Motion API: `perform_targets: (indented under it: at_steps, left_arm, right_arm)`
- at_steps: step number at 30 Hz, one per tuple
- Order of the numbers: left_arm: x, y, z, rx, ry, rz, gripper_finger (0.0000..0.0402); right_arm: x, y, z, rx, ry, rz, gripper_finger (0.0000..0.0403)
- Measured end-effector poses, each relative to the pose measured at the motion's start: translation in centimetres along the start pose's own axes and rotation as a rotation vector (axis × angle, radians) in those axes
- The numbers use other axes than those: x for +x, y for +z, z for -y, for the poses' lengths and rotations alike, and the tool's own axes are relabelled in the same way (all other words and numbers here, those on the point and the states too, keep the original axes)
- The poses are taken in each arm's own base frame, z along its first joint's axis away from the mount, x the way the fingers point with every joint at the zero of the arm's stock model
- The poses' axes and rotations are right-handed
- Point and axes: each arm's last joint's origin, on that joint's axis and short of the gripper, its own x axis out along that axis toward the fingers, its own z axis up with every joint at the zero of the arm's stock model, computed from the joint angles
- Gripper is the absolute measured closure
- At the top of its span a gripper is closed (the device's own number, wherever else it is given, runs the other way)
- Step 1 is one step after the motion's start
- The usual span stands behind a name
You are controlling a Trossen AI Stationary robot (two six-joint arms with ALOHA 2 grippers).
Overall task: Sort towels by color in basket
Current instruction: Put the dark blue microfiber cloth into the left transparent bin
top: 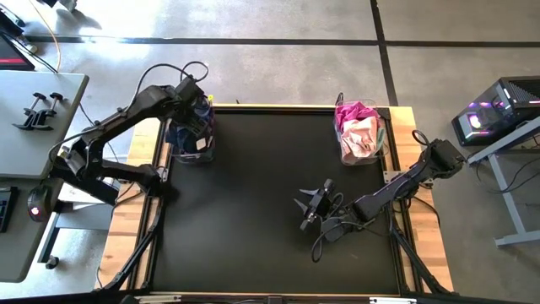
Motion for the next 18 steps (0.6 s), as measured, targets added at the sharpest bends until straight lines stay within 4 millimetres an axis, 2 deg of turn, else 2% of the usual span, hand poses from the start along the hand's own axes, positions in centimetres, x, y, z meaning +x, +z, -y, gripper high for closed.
perform_targets:
  at_steps: [3,6,11,15,18]
  left_arm:
    - [0.0,0.1,-0.2,-0.015,0.046,0.018,0.0273]
    - [1.2,0.1,-0.7,-0.046,0.1,0.025,0.0287]
    - [5.0,-0.2,-1.1,-0.091,0.117,0.011,0.0319]
    - [8.5,-0.8,-0.6,-0.093,0.043,0.002,0.0354]
    - [9.7,-1.0,-0.2,-0.053,0.02,0.012,0.0381]
  right_arm:
    - [0.0,0.0,0.0,0.0,0.0,0.0,0.0247]
    - [0.0,0.0,0.0,0.0,0.0,0.0,0.0247]
    - [0.0,0.0,0.0,0.0,0.0,0.0,0.0247]
    - [0.0,0.0,0.0,0.0,0.0,0.0,0.0247]
    - [0.0,0.0,0.0,0.0,0.0,0.0,0.0247]
